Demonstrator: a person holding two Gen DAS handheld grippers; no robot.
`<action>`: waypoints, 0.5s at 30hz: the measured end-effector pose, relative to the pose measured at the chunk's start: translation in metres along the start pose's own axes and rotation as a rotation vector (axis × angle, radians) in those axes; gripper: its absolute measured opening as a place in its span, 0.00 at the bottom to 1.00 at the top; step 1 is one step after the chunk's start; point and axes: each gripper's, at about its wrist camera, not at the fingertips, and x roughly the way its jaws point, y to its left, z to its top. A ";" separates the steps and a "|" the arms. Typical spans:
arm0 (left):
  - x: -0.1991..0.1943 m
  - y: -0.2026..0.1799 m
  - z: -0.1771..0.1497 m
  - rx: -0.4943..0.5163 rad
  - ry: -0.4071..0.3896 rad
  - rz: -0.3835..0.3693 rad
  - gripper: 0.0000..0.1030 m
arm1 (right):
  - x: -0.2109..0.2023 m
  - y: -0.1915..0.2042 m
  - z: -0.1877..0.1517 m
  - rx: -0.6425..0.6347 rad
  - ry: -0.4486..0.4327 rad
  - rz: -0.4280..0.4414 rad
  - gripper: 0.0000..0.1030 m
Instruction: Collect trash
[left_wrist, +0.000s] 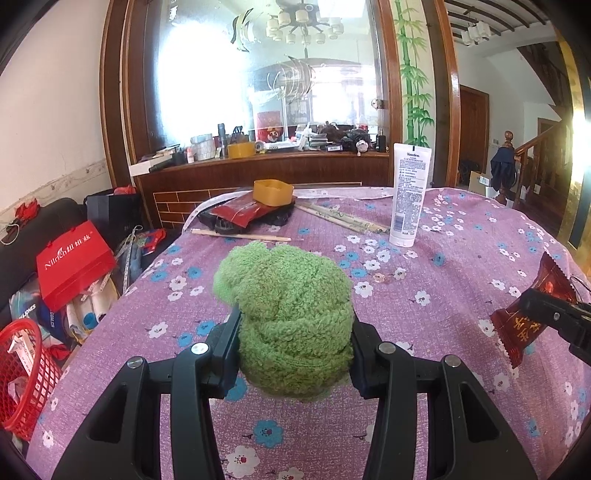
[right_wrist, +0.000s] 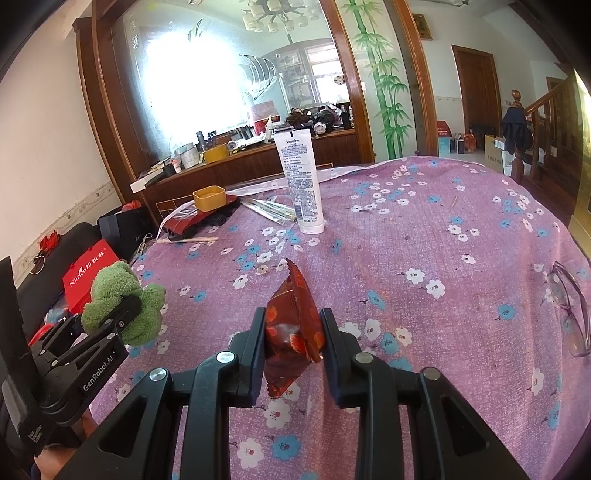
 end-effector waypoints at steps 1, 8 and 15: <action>-0.001 -0.001 0.000 0.002 -0.003 0.000 0.44 | -0.001 0.000 0.001 0.000 -0.005 -0.001 0.29; -0.022 0.003 -0.001 -0.007 0.009 -0.002 0.45 | -0.005 0.002 0.001 0.018 -0.009 0.022 0.29; -0.066 0.028 -0.015 0.005 -0.012 0.021 0.45 | -0.029 0.026 -0.011 0.028 -0.009 0.104 0.29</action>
